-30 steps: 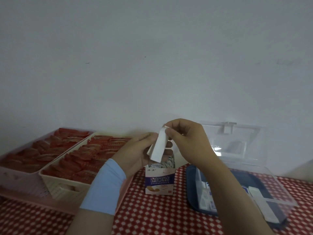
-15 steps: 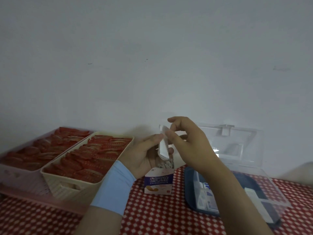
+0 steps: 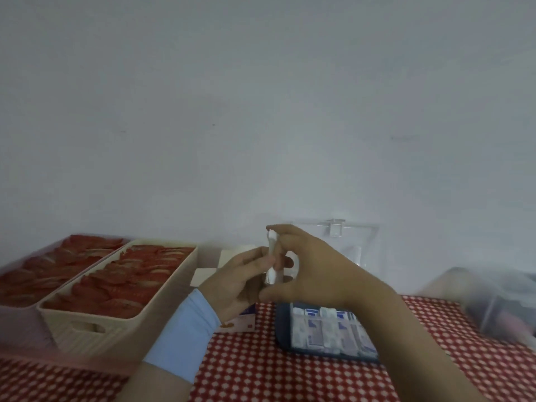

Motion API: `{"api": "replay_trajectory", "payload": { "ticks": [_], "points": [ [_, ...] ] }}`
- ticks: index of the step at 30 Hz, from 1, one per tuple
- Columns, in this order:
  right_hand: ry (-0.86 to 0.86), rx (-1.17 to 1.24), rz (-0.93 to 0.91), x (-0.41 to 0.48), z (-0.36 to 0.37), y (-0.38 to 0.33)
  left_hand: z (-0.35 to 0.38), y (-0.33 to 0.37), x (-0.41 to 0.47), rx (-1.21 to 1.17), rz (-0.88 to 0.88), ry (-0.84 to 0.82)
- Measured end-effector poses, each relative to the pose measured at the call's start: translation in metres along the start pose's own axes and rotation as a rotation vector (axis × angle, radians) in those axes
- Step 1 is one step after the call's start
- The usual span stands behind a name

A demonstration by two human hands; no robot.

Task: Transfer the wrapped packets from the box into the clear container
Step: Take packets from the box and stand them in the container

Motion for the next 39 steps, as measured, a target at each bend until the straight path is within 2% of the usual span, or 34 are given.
{"api": "replay_trajectory", "payload": {
  "ticks": [3, 5, 9, 14, 18, 20, 22, 25, 27, 29, 34, 36, 39],
  "points": [
    [0.030, 0.290, 0.071, -0.012, -0.024, 0.017, 0.016, -0.008, -0.002, 0.051, -0.024, -0.025],
    [0.075, 0.359, 0.133, -0.016, -0.043, 0.032, 0.028, -0.012, -0.004, 0.093, -0.050, -0.054],
    [-0.056, 0.254, 0.164, -0.027, -0.057, 0.045, 0.056, -0.022, -0.003, 0.190, -0.103, -0.168],
    [-0.161, 0.283, 0.197, -0.046, -0.073, 0.064, 0.081, -0.035, 0.009, 0.252, -0.140, -0.223],
    [-0.141, 0.278, 0.184, -0.052, -0.082, 0.073, 0.089, -0.044, 0.016, 0.215, -0.197, -0.218],
    [-0.107, 0.227, 0.233, -0.053, -0.085, 0.087, 0.090, -0.051, 0.023, 0.206, -0.227, -0.187],
    [-0.042, 0.122, 0.335, -0.052, -0.088, 0.112, 0.081, -0.053, 0.035, 0.378, -0.193, -0.104],
    [-0.055, -0.118, 0.454, -0.050, -0.076, 0.146, 0.061, -0.037, 0.054, 1.148, -0.024, 0.020],
    [-0.149, -0.214, 0.499, -0.047, -0.054, 0.158, 0.065, -0.047, 0.056, 1.518, -0.039, -0.066],
    [-0.232, -0.258, 0.522, -0.045, -0.032, 0.164, 0.066, -0.066, 0.054, 1.652, -0.155, -0.176],
    [-0.406, -0.314, 0.569, -0.038, 0.012, 0.177, 0.059, -0.098, 0.047, 1.878, -0.395, -0.302],
    [-0.474, -0.345, 0.573, -0.038, 0.023, 0.180, 0.056, -0.107, 0.047, 1.893, -0.427, -0.323],
    [-0.481, -0.373, 0.577, -0.038, 0.029, 0.180, 0.049, -0.114, 0.049, 1.849, -0.441, -0.286]
  ]
}}
Point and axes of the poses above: each hand's wrist, its own x-axis towards the middle knuckle, its own z-axis out of the palm, y = z × x, the point moved 9 cm from there along x, towards the middle knuckle, and after that the axes turned 9 degrees about -x, right-handed, at the moved point
